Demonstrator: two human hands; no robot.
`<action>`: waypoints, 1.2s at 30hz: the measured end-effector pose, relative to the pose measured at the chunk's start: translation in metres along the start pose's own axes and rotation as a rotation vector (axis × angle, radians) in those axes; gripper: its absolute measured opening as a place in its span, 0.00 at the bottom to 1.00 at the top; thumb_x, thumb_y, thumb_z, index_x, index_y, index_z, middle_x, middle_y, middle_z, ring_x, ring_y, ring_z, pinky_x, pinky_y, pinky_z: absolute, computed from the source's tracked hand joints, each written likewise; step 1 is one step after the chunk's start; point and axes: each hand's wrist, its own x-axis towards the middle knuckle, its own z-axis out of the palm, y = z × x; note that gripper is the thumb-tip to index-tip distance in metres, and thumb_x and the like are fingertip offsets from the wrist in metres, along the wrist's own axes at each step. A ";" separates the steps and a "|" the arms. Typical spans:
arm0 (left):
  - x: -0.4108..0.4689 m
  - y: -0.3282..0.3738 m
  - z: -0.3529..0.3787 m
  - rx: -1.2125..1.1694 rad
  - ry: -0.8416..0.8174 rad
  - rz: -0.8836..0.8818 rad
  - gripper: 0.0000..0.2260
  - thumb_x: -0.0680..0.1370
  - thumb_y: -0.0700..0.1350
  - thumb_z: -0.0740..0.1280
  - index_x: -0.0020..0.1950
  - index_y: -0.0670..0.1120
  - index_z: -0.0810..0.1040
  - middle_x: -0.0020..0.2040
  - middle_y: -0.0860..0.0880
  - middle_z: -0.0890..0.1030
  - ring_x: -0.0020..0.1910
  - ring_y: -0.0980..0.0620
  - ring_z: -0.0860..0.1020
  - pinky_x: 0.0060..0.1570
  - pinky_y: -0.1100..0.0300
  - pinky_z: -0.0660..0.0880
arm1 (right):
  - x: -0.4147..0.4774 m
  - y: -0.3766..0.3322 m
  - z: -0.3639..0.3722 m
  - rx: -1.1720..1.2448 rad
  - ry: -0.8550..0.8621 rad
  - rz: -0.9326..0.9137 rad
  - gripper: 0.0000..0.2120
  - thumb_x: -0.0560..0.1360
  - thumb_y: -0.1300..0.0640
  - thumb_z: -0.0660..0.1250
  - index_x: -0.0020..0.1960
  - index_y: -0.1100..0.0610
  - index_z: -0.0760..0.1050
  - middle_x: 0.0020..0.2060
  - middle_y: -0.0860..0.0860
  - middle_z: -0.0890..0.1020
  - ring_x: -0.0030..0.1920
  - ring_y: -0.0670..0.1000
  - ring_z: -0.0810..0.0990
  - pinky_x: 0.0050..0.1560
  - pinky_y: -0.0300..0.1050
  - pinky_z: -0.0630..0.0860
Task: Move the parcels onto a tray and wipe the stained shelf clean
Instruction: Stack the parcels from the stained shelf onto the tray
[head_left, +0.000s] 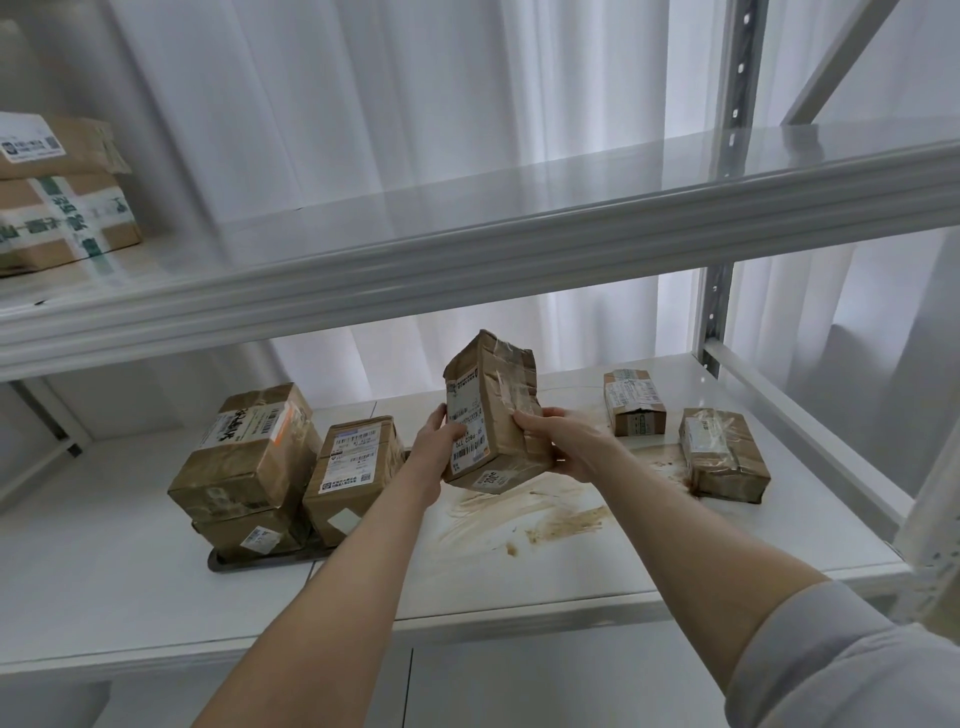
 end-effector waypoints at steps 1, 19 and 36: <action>-0.001 0.000 0.000 0.007 -0.016 0.008 0.20 0.81 0.45 0.60 0.73 0.50 0.64 0.48 0.51 0.80 0.41 0.54 0.80 0.33 0.61 0.75 | 0.001 0.001 0.001 -0.002 0.002 -0.006 0.24 0.70 0.53 0.76 0.62 0.59 0.73 0.51 0.54 0.83 0.49 0.54 0.83 0.53 0.52 0.81; -0.006 0.003 0.009 0.171 -0.087 0.072 0.29 0.71 0.46 0.74 0.67 0.54 0.63 0.59 0.47 0.77 0.52 0.50 0.78 0.39 0.60 0.75 | -0.003 0.000 0.007 -0.012 0.080 -0.052 0.24 0.69 0.59 0.76 0.61 0.60 0.70 0.54 0.57 0.81 0.49 0.55 0.81 0.40 0.46 0.79; -0.008 0.004 0.000 -0.066 -0.117 -0.082 0.13 0.75 0.49 0.63 0.59 0.51 0.74 0.53 0.46 0.77 0.51 0.45 0.76 0.56 0.39 0.74 | -0.002 -0.003 0.002 -0.040 0.116 -0.077 0.24 0.76 0.39 0.64 0.61 0.58 0.75 0.53 0.54 0.80 0.52 0.54 0.79 0.53 0.47 0.77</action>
